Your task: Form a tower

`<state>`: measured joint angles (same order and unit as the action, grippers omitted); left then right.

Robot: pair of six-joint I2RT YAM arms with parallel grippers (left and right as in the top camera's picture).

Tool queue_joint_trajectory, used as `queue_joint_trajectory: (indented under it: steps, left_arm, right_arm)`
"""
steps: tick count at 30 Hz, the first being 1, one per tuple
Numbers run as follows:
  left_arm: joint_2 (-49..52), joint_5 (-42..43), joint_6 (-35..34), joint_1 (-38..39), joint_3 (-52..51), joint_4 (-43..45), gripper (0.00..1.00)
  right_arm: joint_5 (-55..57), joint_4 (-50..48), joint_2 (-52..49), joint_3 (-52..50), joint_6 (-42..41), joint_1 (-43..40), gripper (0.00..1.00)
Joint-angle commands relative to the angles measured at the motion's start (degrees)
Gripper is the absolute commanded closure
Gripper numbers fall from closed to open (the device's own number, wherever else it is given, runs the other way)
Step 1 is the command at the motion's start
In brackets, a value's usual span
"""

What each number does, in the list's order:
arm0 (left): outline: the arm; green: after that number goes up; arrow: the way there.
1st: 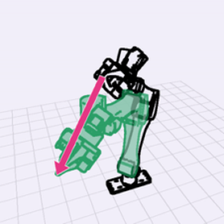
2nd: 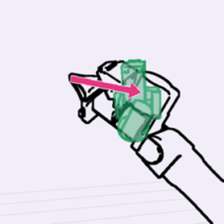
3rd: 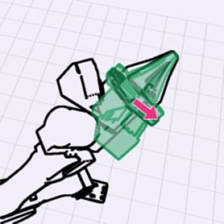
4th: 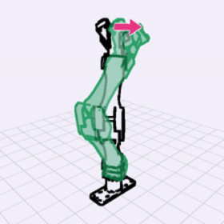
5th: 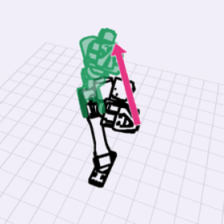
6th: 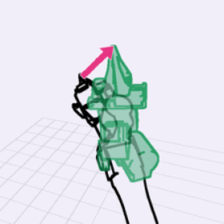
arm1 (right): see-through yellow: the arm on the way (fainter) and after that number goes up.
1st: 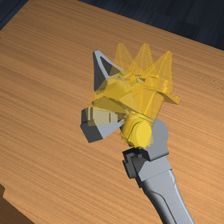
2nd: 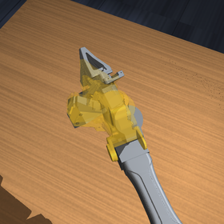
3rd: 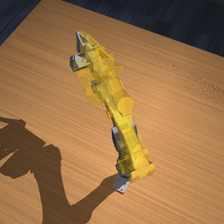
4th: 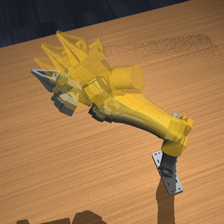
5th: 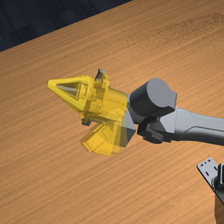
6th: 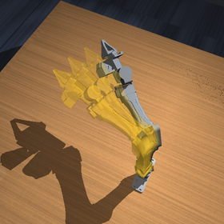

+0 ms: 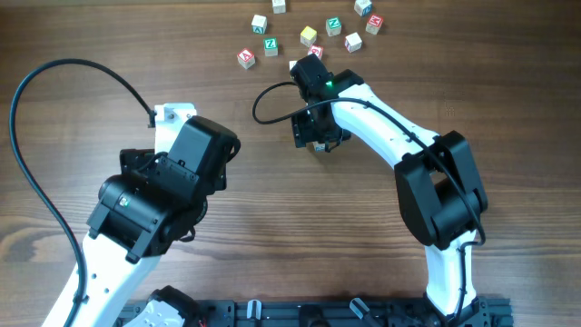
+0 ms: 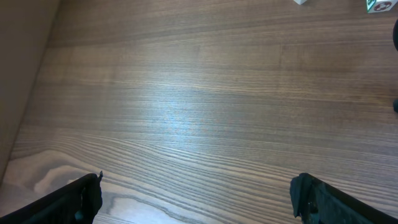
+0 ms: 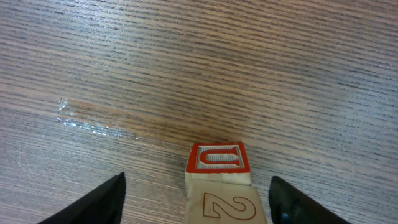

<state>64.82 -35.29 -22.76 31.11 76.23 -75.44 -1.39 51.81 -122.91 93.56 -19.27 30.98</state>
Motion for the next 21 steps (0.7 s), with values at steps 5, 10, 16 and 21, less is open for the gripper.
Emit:
queue_joint_trajectory:
  steps: [5,10,16,21]
  left_arm:
    - [-0.52,-0.13,0.46,-0.11,-0.04,0.15,0.00]
    - [-0.52,-0.13,0.46,-0.11,-0.04,0.15,0.00]
    - [-0.52,-0.11,0.46,-0.11,-0.04,0.15,0.00]
    - [-0.52,-0.13,0.46,-0.11,-0.04,0.15,0.00]
  right_arm:
    - [0.94,0.28,-1.40,-0.33,-0.39,0.13,0.35]
    - [0.96,0.94,-1.40,-0.33,-0.24,0.13,0.34]
    - [1.36,1.46,-1.40,-0.33,-0.22,0.13,0.34]
    - [1.38,1.38,-1.40,-0.33,-0.20,0.13,0.35]
